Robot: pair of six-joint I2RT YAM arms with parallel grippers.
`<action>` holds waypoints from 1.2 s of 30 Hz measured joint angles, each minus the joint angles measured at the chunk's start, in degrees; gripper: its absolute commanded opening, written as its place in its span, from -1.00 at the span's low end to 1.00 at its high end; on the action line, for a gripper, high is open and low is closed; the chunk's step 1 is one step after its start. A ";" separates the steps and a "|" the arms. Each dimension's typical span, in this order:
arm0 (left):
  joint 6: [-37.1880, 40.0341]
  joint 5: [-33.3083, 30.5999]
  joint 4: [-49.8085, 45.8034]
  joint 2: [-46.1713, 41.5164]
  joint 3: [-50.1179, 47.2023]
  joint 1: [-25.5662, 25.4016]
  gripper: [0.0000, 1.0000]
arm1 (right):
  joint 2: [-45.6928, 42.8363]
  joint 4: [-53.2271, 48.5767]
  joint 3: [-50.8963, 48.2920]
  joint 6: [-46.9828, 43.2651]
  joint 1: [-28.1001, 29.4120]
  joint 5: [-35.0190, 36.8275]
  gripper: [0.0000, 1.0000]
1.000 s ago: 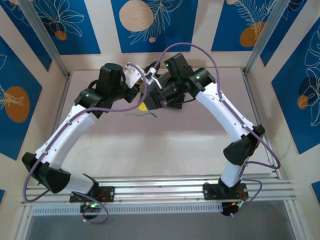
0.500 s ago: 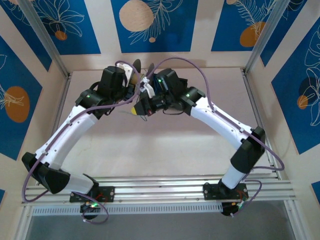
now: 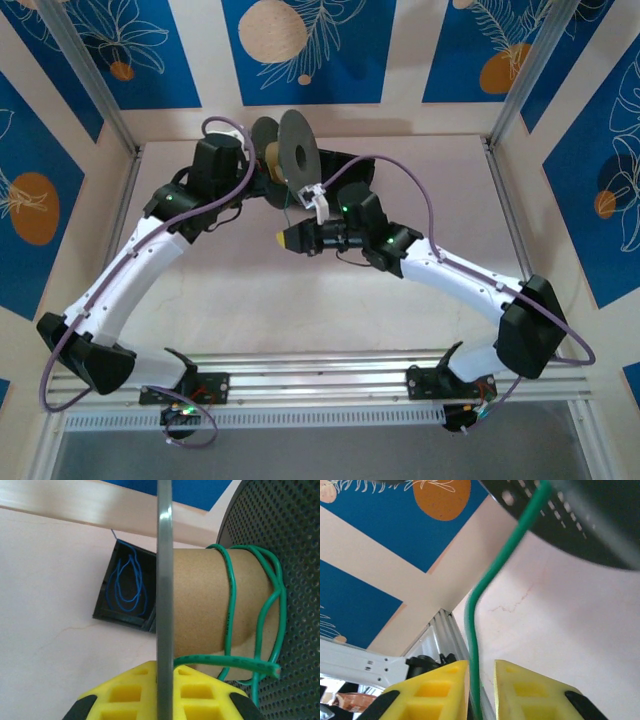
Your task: Wrap the cables
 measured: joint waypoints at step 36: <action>-5.38 17.62 13.53 -6.93 -7.89 6.88 -1.00 | -11.34 31.17 -25.03 38.25 -18.51 -6.05 0.54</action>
